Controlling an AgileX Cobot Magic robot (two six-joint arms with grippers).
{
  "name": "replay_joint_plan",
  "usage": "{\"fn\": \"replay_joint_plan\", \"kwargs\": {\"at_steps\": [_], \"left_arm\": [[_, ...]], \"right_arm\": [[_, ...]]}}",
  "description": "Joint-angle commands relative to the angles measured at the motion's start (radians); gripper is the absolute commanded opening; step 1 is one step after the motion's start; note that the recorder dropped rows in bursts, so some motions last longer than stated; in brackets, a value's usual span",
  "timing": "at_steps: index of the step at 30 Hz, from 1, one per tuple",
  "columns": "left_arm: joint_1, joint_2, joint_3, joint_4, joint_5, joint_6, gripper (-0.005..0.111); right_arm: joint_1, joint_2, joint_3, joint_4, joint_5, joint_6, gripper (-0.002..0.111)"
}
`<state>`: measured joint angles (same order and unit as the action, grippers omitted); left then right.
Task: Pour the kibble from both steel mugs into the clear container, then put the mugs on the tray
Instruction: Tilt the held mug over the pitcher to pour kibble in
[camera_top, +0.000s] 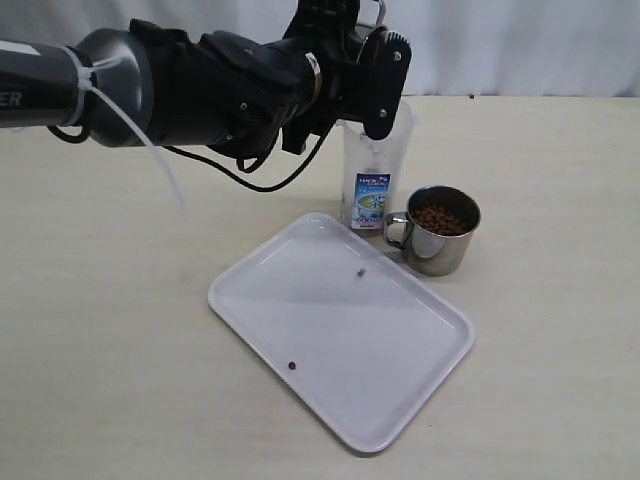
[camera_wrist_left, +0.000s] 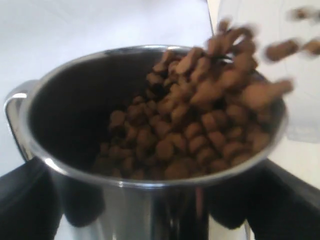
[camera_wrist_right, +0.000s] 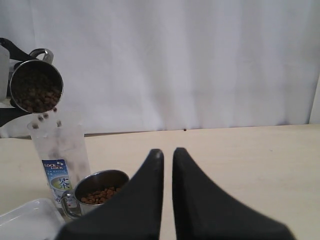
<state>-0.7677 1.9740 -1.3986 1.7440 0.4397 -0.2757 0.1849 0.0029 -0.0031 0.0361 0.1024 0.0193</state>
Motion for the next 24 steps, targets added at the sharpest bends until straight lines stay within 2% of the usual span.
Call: {"fn": "replay_joint_plan", "kwargs": {"at_steps": [1, 13, 24], "left_arm": [[0.0, -0.011, -0.011, 0.0, 0.012, 0.019, 0.0], [-0.007, 0.064, -0.092, 0.0, 0.026, 0.017, 0.0], [-0.007, 0.064, -0.092, 0.0, 0.063, 0.093, 0.0]], "right_arm": [[0.004, -0.003, 0.003, 0.002, -0.001, -0.009, 0.005], [0.004, -0.003, 0.003, 0.002, -0.001, -0.009, 0.005], [0.004, -0.003, 0.003, 0.002, -0.001, -0.009, 0.005]]}}
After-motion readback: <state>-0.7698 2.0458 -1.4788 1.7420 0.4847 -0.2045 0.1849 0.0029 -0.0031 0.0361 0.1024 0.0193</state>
